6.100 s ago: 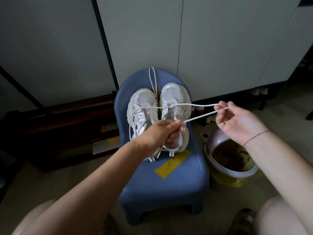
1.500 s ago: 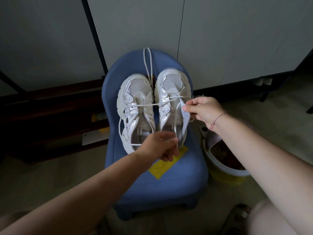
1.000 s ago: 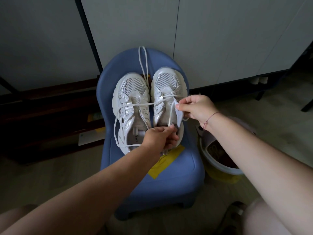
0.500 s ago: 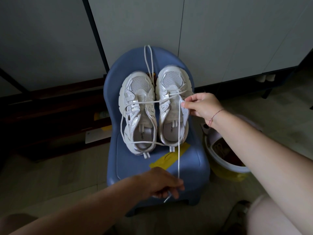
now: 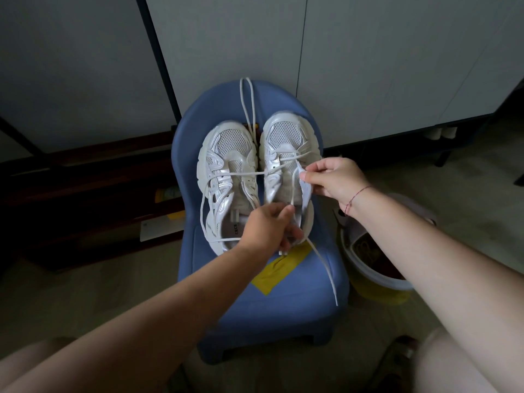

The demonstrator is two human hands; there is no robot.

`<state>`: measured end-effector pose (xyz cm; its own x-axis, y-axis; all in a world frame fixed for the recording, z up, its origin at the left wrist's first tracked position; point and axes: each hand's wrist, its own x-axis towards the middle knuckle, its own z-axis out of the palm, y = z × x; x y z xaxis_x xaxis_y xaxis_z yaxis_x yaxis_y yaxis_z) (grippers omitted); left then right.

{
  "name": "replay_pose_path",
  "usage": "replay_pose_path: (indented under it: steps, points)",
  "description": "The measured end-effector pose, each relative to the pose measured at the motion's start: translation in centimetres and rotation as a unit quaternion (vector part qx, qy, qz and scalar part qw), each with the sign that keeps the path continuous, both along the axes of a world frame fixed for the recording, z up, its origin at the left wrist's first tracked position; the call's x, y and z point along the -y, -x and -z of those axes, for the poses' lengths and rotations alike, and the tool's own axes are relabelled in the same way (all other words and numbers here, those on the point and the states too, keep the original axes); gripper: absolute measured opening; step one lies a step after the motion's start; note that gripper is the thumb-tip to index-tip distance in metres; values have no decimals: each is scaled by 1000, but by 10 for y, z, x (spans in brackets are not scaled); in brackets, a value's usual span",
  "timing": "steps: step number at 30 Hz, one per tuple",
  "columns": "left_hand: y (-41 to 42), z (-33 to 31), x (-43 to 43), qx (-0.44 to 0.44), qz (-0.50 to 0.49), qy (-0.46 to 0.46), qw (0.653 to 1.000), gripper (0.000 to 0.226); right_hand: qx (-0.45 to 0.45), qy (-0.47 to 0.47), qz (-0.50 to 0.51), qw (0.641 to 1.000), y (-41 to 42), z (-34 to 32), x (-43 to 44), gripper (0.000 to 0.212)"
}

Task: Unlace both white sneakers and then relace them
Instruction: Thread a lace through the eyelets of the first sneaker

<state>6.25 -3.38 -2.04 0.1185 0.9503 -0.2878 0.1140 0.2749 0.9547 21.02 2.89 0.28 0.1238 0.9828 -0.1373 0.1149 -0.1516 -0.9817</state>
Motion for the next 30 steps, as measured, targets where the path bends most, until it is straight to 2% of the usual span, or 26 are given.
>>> replay_pose_path:
  steps: [5, 10, 12, 16, 19, 22, 25, 27, 30]
  points:
    - [-12, 7, -7, 92, -52, 86, 991, 21, -4, -2, -1, 1000, 2, -1, 0, 15]
    - [-14, 7, -8, 123, -40, 117, 985, 17, 5, -2, 0, 1000, 2, 0, -1, 15]
    - [-11, 7, -9, 98, -8, 110, 989, 15, 12, 0, 1, 1000, 1, 1, -1, 15]
    - [0, 4, -6, -19, 109, 111, 988, 13, 8, 0, 12, 1000, 0, 4, -1, 16]
    - [10, 9, 7, -99, 215, 144, 961, 15, 5, 3, 12, 1000, 0, 4, -1, 15]
    - [17, 21, 20, -136, 270, 168, 938, 15, 10, 1, 7, 1000, 0, 2, 0, 15]
    - [19, 22, 22, -128, 257, 148, 947, 18, 6, -2, 8, 1000, 1, 2, 0, 15]
    - [18, 19, 21, -96, 213, 131, 963, 12, -6, -1, 10, 1000, 2, 3, 0, 15]
    - [13, 12, 15, -67, 145, 95, 983, 19, -17, 0, 6, 1000, 2, 2, 0, 14]
